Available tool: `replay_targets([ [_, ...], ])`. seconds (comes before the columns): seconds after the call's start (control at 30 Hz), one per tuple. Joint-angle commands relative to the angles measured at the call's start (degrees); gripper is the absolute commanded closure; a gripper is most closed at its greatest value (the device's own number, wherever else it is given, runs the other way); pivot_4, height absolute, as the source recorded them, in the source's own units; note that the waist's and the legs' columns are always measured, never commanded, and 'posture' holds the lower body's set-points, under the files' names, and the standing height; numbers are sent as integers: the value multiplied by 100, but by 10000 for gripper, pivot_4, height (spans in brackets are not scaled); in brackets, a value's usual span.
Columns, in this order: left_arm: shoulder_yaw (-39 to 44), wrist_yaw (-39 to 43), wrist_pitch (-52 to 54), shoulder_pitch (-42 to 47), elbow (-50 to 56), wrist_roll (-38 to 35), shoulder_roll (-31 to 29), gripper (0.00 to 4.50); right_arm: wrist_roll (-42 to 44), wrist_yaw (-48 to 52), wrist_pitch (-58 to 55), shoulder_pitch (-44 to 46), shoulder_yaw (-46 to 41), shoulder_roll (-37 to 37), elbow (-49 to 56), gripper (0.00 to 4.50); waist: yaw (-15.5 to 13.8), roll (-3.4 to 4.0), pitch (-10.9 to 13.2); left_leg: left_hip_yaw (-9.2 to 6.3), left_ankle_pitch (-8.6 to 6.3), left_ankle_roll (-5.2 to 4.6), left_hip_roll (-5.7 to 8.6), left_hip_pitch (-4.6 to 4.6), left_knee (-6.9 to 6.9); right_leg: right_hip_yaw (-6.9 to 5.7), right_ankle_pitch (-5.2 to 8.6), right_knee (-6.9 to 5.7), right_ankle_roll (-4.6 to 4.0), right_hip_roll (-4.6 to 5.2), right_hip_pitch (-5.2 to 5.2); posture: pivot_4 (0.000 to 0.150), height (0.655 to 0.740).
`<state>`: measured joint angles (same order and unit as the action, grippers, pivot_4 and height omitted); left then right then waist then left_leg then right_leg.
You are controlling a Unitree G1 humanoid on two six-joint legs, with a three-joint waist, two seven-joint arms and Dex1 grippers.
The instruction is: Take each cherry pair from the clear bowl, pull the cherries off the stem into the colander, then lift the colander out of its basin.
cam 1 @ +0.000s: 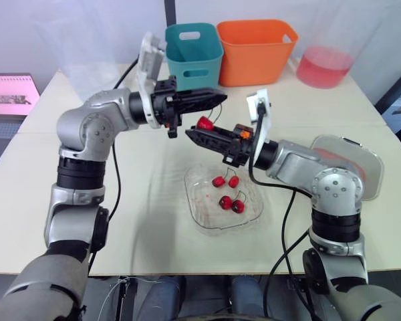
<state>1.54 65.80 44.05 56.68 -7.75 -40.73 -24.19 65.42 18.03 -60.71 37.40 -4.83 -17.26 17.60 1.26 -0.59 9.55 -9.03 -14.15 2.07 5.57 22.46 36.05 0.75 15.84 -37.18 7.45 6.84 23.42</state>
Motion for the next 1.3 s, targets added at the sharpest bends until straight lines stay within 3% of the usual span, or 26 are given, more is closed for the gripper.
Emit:
replay_targets([
  [0.03, 135, -12, -78, 150, 143, -99, -7, 45000, 63, -71, 181, 106, -125, 82, 122, 27988, -1, 0, 0, 0, 0, 0, 0, 0, 0, 0, 0, 0, 0, 0, 0, 1500, 7400],
  [0.4, 106, 7, -70, 83, 172, -87, -18, 45000, 192, -170, 241, 140, -163, 102, 159, 27988, -2, 0, 0, 0, 0, 0, 0, 0, 0, 0, 0, 0, 0, 0, 0, 1500, 7400],
  [0.53, 107, 1, -73, 80, 170, -91, -4, 45000, 175, -178, 239, 124, -129, 88, 183, 38668, -2, 0, 0, 0, 0, 0, 0, 0, 0, 0, 0, 0, 0, 0, 0, 1500, 7400],
  [0.57, 110, 1, -74, 85, 164, -94, 0, 45000, 181, -177, 228, 118, -124, 83, 189, 39568, -1, 0, 0, 0, 0, 0, 0, 0, -1, 0, 0, 0, 0, 0, 0, 1500, 7400],
  [1.3, 276, -52, -96, 336, -59, -160, 71, 45000, -220, 169, 88, -568, 315, -381, 600, 39568, -9, 0, 0, 1, 0, 0, 1, 0, 0, 0, 0, 1, 0, 0, -1, 1500, 7400],
])
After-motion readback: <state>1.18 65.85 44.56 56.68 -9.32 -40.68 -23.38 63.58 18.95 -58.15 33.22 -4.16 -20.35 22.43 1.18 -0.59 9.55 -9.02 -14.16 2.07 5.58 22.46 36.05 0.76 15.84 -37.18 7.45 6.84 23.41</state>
